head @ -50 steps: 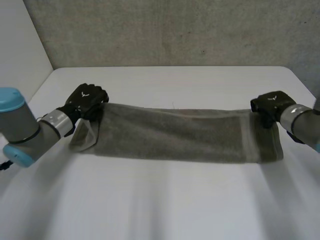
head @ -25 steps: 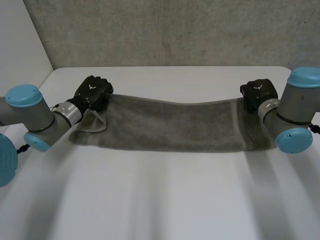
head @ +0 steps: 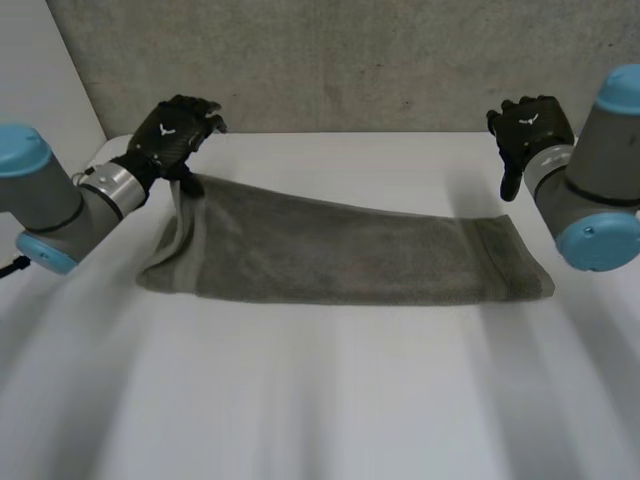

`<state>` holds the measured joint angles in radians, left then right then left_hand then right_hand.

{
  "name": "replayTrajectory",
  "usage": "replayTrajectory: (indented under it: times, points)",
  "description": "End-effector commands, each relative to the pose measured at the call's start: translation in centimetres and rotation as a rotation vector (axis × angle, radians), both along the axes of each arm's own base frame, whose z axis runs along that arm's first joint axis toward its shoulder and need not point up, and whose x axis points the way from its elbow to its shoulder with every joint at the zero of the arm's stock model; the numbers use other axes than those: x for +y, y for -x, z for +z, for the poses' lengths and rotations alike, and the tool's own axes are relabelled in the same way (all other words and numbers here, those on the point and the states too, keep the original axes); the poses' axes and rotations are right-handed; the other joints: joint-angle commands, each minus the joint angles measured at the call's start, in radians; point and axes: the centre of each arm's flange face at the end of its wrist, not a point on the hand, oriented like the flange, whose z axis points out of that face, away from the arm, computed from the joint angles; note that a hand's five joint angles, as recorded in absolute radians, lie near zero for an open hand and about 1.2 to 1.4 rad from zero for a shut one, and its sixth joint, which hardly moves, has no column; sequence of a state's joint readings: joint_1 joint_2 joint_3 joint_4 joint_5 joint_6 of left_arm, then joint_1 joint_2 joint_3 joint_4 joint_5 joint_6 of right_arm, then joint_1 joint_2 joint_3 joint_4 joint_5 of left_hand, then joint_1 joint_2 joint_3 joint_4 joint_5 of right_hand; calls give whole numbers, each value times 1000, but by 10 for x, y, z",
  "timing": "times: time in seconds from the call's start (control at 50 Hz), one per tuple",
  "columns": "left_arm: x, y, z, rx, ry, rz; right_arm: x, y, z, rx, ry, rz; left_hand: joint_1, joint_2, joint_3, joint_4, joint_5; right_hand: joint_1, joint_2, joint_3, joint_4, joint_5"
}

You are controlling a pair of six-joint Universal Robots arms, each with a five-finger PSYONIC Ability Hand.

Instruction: Fold the towel.

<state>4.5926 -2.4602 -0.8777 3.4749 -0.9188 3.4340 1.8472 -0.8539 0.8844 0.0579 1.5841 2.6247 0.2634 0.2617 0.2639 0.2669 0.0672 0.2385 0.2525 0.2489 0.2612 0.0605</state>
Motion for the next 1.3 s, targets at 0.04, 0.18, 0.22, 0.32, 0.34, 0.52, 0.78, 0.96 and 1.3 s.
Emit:
replayTrajectory:
  times: [0.04,0.18,0.22,0.32,0.34,0.52,0.78,0.96,1.3]
  points:
    - [-6,-17,-9,-73,37,46,37,6,11,-33,-72,83,-68,-66,-68,-71,-46,-64,-78,-74,-87,-60]
    - [-8,-21,-34,-149,42,59,55,8,-9,-9,-154,106,333,334,332,329,354,-64,-78,-74,-87,-60]
    - [-8,-21,-37,-153,39,59,57,9,-15,-7,-170,106,505,507,504,502,527,-64,-78,-74,-87,-60]
    - [-9,-21,-49,-159,19,57,63,11,-25,2,-207,105,294,295,293,290,315,-64,-78,-74,-87,-60]
    - [-10,-21,-52,-159,15,57,65,11,-29,5,-220,105,70,71,69,66,91,-64,-78,-74,-87,-60]
    - [-20,-21,-50,-193,92,62,73,13,-39,18,-259,105,-76,-75,-77,-80,-55,-64,-78,-74,-87,-60]
    - [0,-18,-50,-185,-41,-154,80,16,-46,25,-287,101,77,79,77,74,99,-64,-78,-74,-87,-60]
    - [-1,-28,-43,53,-410,-132,83,12,-47,26,-289,110,-76,-75,-77,-80,-55,-64,-78,-74,-87,-60]
    - [-26,-59,-36,220,-452,-36,97,18,-54,29,-318,106,-62,-60,-62,-65,-40,-64,-78,-74,-87,-60]
